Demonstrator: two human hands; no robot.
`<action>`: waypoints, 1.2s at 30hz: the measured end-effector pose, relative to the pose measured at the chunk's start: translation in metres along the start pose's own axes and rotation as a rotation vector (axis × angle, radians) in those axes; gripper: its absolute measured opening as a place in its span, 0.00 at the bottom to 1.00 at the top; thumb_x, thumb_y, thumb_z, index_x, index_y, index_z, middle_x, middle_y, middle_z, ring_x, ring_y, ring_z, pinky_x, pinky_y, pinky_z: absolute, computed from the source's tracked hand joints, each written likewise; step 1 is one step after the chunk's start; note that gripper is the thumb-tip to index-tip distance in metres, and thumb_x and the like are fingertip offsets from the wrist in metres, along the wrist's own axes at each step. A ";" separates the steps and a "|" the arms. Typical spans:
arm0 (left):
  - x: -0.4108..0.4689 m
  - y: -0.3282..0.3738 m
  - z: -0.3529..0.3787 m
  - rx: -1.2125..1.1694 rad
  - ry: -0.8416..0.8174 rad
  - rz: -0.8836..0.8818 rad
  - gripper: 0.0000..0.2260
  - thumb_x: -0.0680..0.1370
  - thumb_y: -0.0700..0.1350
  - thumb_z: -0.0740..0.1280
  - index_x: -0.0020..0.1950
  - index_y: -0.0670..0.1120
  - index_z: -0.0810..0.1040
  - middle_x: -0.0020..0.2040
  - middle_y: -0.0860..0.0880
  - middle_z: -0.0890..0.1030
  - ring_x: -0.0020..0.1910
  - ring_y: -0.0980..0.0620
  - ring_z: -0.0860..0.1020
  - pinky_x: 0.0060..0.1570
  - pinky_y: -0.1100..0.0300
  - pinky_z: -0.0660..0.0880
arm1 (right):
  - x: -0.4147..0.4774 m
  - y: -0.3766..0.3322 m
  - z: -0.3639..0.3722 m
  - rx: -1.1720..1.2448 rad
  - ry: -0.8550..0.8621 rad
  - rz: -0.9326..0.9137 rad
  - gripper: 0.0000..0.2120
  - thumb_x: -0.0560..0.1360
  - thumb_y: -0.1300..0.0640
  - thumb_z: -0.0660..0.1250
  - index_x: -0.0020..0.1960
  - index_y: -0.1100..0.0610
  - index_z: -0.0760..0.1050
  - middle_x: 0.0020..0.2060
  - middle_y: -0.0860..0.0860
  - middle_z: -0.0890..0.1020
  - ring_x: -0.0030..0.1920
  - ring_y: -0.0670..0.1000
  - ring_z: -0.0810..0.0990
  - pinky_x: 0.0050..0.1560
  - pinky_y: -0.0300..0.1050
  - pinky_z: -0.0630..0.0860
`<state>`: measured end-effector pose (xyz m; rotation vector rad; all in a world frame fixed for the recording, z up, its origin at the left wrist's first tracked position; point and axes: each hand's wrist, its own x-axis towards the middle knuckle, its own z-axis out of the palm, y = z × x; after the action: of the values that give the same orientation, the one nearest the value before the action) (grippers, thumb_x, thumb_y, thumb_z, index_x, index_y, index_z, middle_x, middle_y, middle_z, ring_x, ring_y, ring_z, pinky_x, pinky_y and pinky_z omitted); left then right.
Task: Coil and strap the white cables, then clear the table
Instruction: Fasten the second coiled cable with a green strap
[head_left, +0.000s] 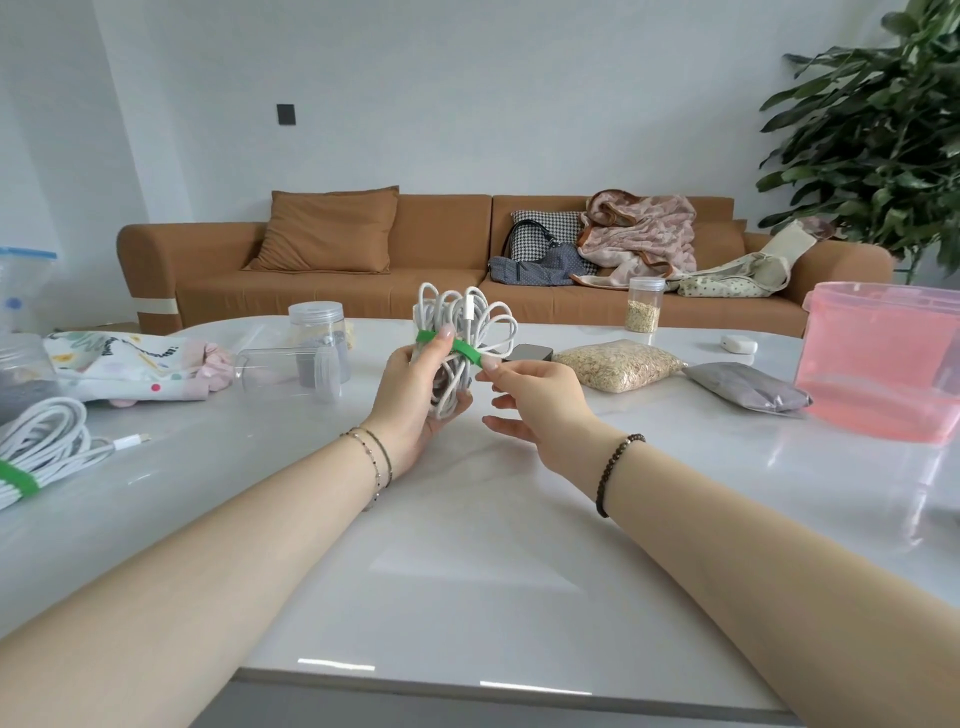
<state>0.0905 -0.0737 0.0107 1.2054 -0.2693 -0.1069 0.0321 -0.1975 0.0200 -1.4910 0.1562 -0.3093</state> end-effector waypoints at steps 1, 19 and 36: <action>-0.002 0.001 0.002 -0.078 -0.059 -0.080 0.17 0.81 0.55 0.65 0.56 0.42 0.79 0.42 0.46 0.82 0.39 0.53 0.80 0.35 0.61 0.79 | -0.001 0.000 -0.001 0.031 -0.013 -0.004 0.09 0.77 0.53 0.72 0.41 0.58 0.82 0.42 0.52 0.79 0.42 0.49 0.76 0.33 0.41 0.80; -0.011 0.003 0.002 0.038 -0.248 -0.155 0.21 0.81 0.59 0.62 0.66 0.47 0.79 0.51 0.48 0.82 0.51 0.52 0.81 0.40 0.60 0.80 | -0.001 -0.001 -0.004 0.047 0.017 -0.091 0.14 0.73 0.50 0.76 0.46 0.58 0.75 0.35 0.51 0.78 0.33 0.47 0.77 0.26 0.38 0.74; -0.010 0.002 0.003 -0.049 -0.161 -0.128 0.16 0.82 0.55 0.62 0.49 0.45 0.82 0.40 0.47 0.82 0.38 0.53 0.80 0.33 0.62 0.78 | 0.006 0.004 -0.006 0.143 -0.055 -0.012 0.08 0.76 0.56 0.72 0.45 0.59 0.75 0.36 0.50 0.81 0.30 0.44 0.79 0.30 0.39 0.77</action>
<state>0.0802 -0.0738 0.0117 1.1668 -0.3280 -0.3213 0.0361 -0.2050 0.0162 -1.3580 0.0792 -0.2831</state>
